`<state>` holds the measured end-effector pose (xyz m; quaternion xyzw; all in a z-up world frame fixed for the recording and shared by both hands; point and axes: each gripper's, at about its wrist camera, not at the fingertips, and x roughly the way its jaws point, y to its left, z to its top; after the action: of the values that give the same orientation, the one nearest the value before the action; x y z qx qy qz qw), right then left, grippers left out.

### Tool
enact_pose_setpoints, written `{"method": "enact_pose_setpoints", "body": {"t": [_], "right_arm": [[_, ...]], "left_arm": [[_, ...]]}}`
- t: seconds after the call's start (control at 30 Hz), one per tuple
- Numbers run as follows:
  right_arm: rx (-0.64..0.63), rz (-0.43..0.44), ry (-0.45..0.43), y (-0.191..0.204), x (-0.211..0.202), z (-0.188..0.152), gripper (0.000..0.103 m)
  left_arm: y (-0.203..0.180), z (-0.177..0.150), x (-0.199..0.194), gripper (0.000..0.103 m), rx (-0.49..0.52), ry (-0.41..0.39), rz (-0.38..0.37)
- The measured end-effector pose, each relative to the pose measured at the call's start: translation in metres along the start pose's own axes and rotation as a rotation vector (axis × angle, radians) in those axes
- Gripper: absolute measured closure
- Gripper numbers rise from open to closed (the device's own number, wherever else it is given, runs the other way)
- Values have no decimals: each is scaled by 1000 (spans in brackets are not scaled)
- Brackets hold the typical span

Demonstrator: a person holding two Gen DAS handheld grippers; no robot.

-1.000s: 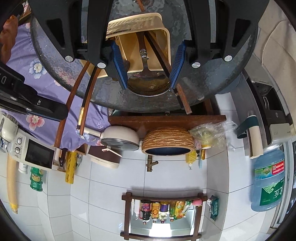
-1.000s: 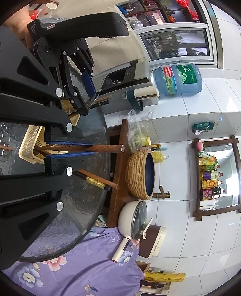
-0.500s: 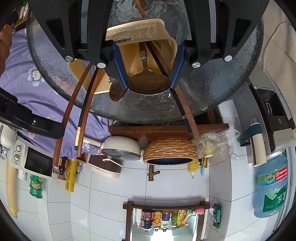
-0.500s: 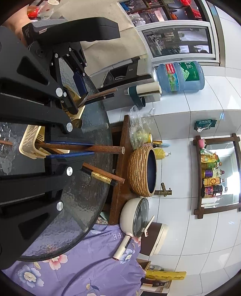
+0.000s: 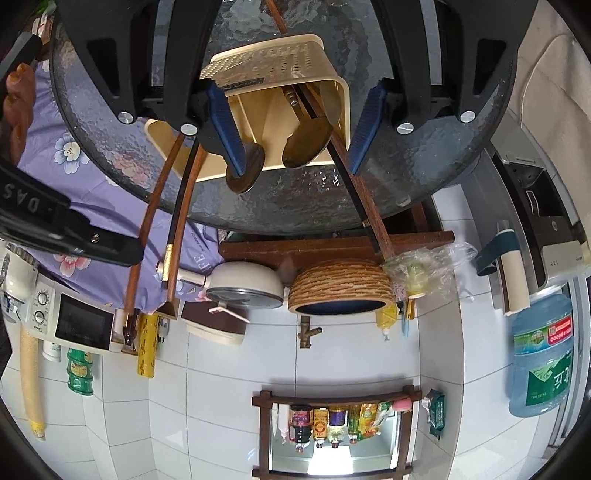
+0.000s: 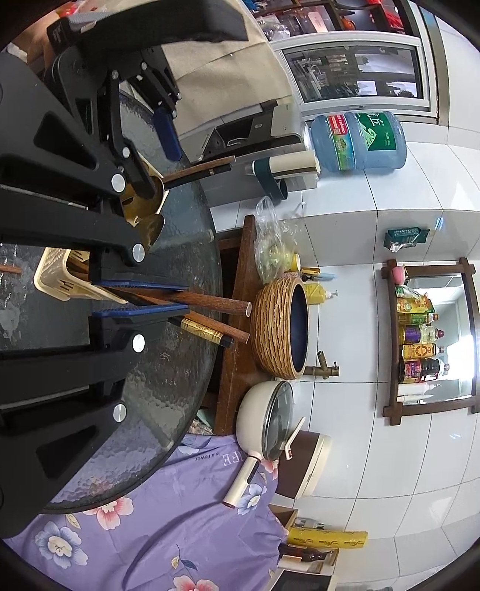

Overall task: Organize utensils
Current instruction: 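Lower the spoon and chopstick into the holder and open both grippers, then move both tools back down toward the wooden chopsticks on the table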

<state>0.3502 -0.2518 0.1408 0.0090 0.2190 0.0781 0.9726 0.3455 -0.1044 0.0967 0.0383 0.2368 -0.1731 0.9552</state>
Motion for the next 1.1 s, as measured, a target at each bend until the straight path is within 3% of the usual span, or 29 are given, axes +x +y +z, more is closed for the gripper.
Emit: {"method": "enact_pose_setpoints", "body": {"t": [0.07, 0.13, 0.17, 0.33, 0.5, 0.8, 0.97, 1.1], "right_arm": [[7, -1, -10, -1, -4, -1, 86], [19, 5, -28, -2, -10, -3, 53], [27, 6, -45, -3, -14, -5, 52], [50, 34, -32, -5, -27, -18, 52], [31, 32, -4, -1, -41, -46, 52], [11, 57, 214, 10, -24, -121, 52], [9, 80, 362, 17, 1, -159, 53], [-11, 76, 428, 24, 15, -178, 56]], "left_arm": [[-1, 0, -7, 40, 1, -15, -3], [0, -1, -18, 32, -2, -34, -3], [0, -3, -24, 30, -4, -42, -1], [4, -19, -51, 18, -19, -59, -4], [9, -48, -64, 11, -15, -5, 1], [11, -115, -47, 11, -3, 183, 6], [9, -139, -28, 18, -7, 279, -18], [4, -149, -19, 25, 0, 310, -17]]}}
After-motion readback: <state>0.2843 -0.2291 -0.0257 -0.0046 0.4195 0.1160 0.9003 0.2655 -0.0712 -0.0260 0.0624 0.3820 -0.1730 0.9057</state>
